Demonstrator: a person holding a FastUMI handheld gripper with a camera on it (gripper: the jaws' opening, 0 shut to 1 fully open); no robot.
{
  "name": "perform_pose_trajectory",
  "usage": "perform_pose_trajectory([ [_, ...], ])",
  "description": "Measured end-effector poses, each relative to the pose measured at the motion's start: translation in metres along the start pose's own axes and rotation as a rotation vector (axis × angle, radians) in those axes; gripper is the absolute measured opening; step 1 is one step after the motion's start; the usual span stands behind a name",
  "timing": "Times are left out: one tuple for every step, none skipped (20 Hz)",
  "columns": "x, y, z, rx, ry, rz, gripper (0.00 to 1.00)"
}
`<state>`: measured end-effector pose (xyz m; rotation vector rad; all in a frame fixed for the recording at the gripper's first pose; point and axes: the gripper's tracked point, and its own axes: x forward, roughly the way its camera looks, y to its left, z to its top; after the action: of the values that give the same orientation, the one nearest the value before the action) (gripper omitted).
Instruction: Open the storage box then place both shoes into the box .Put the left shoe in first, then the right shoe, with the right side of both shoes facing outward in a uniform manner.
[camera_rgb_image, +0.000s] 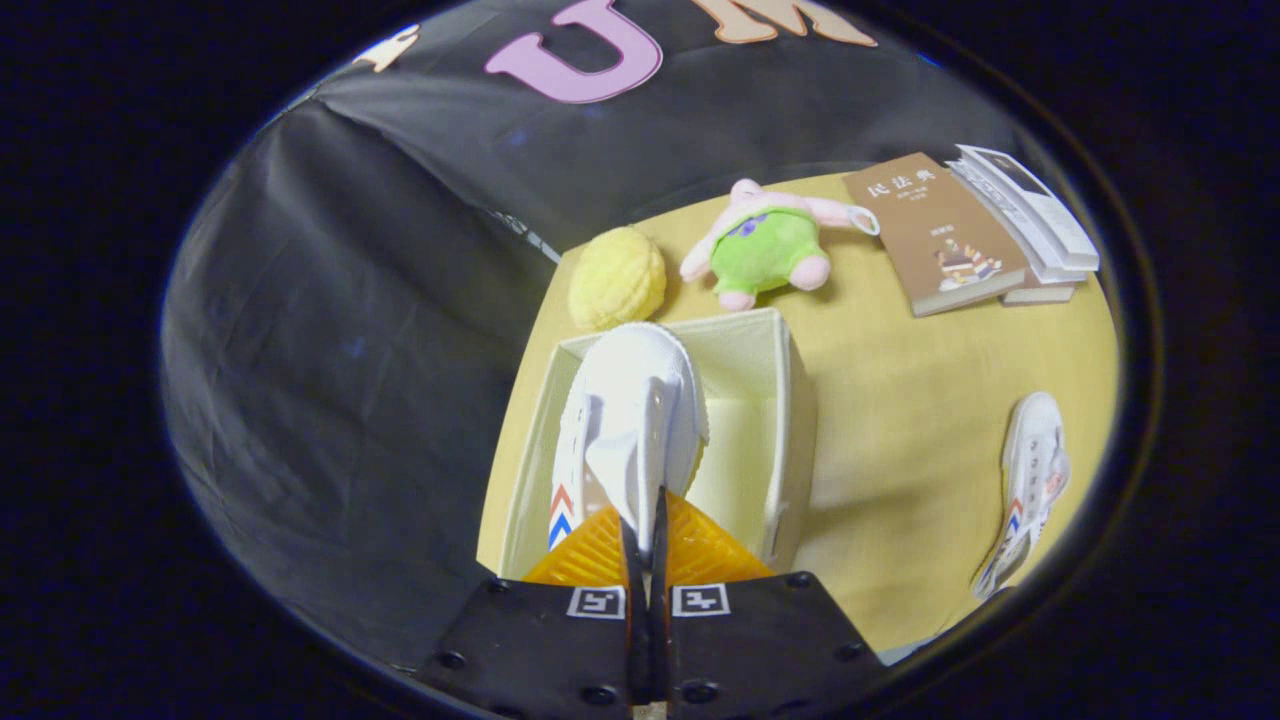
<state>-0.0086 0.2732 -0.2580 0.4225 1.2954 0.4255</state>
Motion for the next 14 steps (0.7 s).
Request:
perform_pose_trajectory([
  [0.007,0.000,-0.003,-0.007,0.010,-0.015,0.04],
  [0.014,0.000,-0.007,-0.015,0.020,-0.030,0.04],
  [0.022,-0.001,-0.011,-0.022,0.032,-0.044,0.04],
  [0.030,-0.002,-0.015,-0.025,0.039,-0.059,0.04],
  [0.037,-0.003,-0.018,-0.027,0.045,-0.074,0.04],
  [0.044,-0.002,-0.021,-0.028,0.052,-0.091,0.04],
  [0.051,0.000,-0.023,-0.030,0.058,-0.108,0.03],
  [0.056,0.001,-0.027,-0.036,0.065,-0.124,0.04],
  [0.062,0.002,-0.029,-0.044,0.072,-0.138,0.04],
  [0.068,0.002,-0.032,-0.052,0.076,-0.149,0.04],
  [0.073,0.004,-0.035,-0.056,0.083,-0.156,0.04],
  [0.078,0.005,-0.038,-0.060,0.088,-0.159,0.04],
  [0.083,0.009,-0.041,-0.062,0.096,-0.160,0.04],
  [0.083,0.006,-0.041,-0.076,0.093,-0.183,0.04],
])
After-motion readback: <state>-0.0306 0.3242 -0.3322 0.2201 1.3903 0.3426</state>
